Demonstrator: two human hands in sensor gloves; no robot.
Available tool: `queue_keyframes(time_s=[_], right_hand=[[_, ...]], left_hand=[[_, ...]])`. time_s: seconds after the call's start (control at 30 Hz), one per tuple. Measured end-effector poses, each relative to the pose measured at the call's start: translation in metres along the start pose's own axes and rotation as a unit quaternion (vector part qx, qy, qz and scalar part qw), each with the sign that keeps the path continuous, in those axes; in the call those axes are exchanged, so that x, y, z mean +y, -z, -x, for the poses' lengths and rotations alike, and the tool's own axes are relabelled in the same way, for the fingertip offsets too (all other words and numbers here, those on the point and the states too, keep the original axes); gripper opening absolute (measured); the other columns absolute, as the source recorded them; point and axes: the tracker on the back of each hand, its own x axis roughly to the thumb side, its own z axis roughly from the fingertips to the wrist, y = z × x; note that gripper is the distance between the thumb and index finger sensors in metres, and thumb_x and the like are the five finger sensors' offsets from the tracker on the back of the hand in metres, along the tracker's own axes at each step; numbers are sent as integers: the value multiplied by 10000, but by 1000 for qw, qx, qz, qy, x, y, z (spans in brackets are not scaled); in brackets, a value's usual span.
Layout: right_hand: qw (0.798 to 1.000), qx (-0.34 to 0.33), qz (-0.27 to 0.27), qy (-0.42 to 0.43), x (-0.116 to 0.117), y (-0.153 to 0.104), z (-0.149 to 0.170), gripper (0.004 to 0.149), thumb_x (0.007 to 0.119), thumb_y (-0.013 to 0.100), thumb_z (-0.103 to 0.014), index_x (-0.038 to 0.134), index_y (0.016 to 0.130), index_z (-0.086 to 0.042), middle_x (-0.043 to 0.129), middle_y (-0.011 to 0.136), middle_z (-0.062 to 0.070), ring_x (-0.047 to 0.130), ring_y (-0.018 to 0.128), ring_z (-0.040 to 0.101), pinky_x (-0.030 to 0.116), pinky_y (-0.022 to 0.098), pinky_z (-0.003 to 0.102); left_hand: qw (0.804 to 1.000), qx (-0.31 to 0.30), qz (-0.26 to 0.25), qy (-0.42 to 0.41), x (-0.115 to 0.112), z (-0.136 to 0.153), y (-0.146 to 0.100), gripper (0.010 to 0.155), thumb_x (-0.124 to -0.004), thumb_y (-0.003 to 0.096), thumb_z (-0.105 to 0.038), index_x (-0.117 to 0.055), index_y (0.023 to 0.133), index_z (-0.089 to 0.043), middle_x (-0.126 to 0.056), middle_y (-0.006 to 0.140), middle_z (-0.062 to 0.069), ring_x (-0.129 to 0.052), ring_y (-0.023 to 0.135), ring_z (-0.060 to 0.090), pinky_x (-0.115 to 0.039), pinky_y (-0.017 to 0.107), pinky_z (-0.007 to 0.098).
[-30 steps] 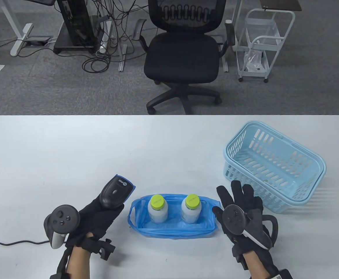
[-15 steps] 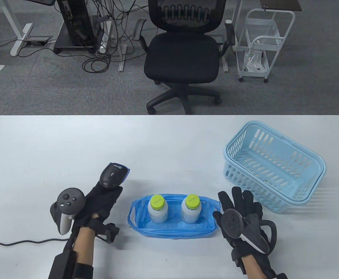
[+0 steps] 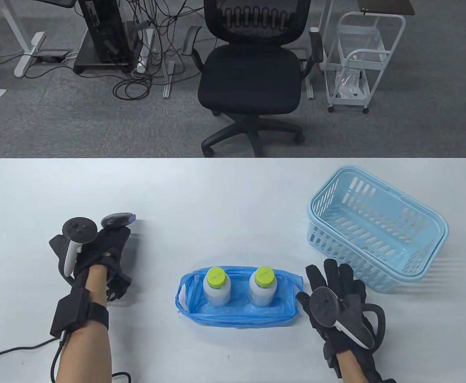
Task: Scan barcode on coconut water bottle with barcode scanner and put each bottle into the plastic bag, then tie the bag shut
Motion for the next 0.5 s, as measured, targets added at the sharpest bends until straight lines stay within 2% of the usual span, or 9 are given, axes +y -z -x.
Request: queue_keyframes(time_s=[0.07, 0.3, 0.4, 0.5], right_hand=[[1000, -3, -12, 9, 3, 1, 2, 697, 553, 557, -586, 369, 1152, -273, 248, 1232, 159, 267, 1103, 506, 350, 751, 719], [1000, -3, -25, 15, 6, 2, 4, 698, 556, 557, -585, 369, 1153, -274, 241, 1233, 156, 269, 1102, 502, 346, 753, 718], [1000, -4, -24, 19, 7, 2, 5, 699, 556, 556, -585, 369, 1153, -274, 243, 1233, 156, 270, 1103, 502, 345, 755, 718], [999, -6, -27, 25, 7, 3, 5, 699, 555, 556, -586, 368, 1153, -273, 244, 1232, 157, 270, 1103, 501, 346, 754, 718]], left_hand=[[999, 6, 12, 45, 0, -4, 4, 615, -711, 688, -595, -802, 1025, -89, -964, 843, 55, -997, 658, 301, -832, 522, 572], [994, 49, 25, 98, -3, -16, 3, 673, -657, 692, -622, -748, 1068, -72, -918, 879, 60, -957, 713, 332, -795, 554, 597], [990, 59, 47, 116, -3, -18, -1, 813, -576, 683, -672, -553, 1208, -52, -820, 1010, 119, -861, 842, 405, -721, 631, 636], [989, 61, 58, 117, -2, -16, -9, 897, -565, 682, -689, -383, 1261, -28, -702, 1116, 166, -767, 945, 476, -659, 688, 666]])
